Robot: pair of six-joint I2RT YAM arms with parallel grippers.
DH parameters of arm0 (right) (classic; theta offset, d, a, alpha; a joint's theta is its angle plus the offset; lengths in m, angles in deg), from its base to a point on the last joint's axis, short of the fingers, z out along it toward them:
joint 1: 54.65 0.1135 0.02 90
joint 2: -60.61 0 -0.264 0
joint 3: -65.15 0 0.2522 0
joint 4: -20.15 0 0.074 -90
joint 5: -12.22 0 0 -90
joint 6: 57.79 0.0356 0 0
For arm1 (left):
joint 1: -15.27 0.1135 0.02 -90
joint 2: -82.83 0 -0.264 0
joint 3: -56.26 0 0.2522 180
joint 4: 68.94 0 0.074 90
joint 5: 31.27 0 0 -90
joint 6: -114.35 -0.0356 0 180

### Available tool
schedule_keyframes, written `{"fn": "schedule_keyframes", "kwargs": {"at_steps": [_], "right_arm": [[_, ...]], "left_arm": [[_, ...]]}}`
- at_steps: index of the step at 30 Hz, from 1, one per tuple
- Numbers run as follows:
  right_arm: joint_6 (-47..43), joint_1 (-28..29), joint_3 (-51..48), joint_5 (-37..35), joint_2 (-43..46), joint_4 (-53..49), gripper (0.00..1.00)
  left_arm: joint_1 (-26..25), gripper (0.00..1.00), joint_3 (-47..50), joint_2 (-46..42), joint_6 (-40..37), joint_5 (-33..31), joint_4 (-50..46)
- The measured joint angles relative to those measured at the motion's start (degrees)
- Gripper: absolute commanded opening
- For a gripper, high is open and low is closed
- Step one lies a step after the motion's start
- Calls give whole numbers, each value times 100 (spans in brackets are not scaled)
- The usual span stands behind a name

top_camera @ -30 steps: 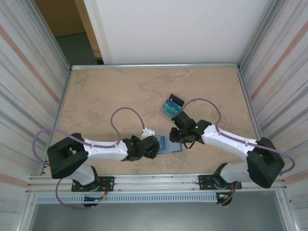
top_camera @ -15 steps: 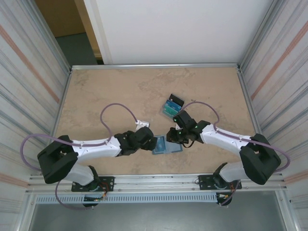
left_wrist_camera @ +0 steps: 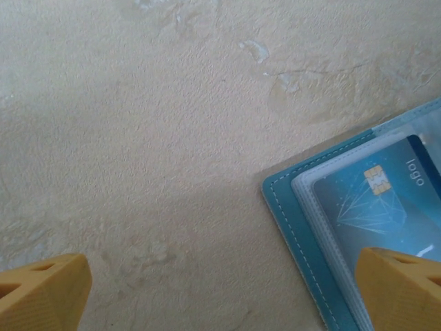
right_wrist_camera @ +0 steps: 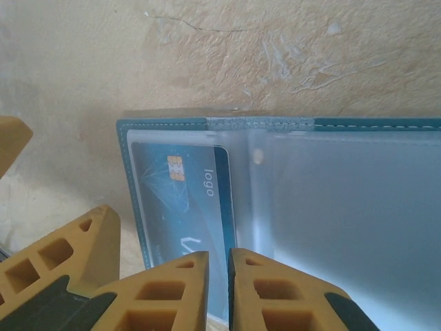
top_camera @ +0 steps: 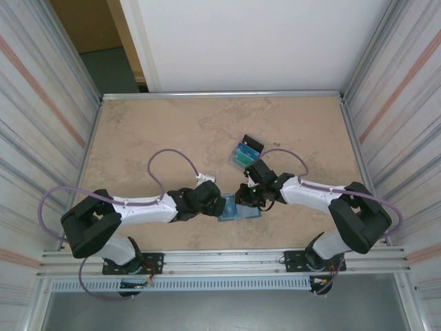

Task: Take the credit cards out of the card holder

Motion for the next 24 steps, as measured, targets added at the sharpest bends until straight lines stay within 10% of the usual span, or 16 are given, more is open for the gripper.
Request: {"fn": "schedule_keyframes", "kwargs": {"at_steps": [24], "right_arm": [[173, -179, -260, 479, -358, 662, 13]], "left_arm": [[-2, 99, -127, 350, -160, 37, -295]]}}
